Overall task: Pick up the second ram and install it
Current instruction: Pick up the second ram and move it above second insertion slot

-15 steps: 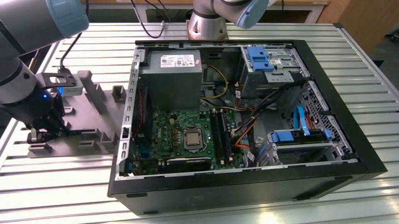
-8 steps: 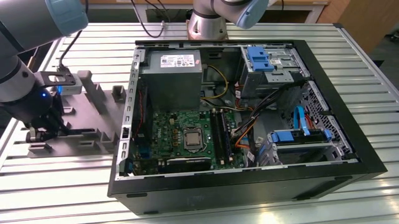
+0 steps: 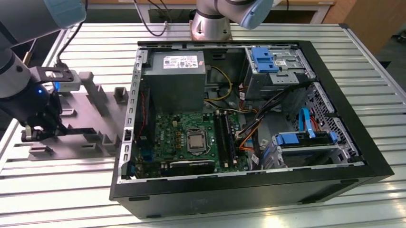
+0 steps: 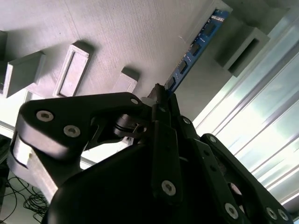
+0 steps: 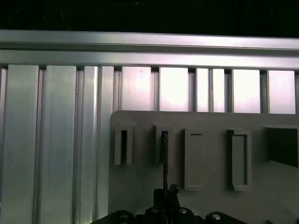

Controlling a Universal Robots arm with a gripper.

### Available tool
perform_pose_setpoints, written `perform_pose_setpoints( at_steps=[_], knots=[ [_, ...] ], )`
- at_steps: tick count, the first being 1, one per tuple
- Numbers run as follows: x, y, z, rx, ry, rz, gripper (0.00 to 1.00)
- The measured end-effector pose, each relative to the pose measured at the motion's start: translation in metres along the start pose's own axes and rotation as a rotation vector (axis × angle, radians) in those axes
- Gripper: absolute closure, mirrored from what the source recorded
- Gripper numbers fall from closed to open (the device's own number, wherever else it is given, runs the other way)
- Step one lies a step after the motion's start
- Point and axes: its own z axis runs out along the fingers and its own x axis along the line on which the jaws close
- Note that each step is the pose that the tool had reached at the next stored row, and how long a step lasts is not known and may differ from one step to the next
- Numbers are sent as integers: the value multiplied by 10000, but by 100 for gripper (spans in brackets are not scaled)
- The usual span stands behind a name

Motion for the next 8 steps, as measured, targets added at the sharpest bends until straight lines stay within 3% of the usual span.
perform_pose_setpoints(
  at_steps=[4,8],
  knots=[
    [-4,1,-70,-1,1,0,86],
    [-5,1,-80,2,-2,0,86]
  ],
)
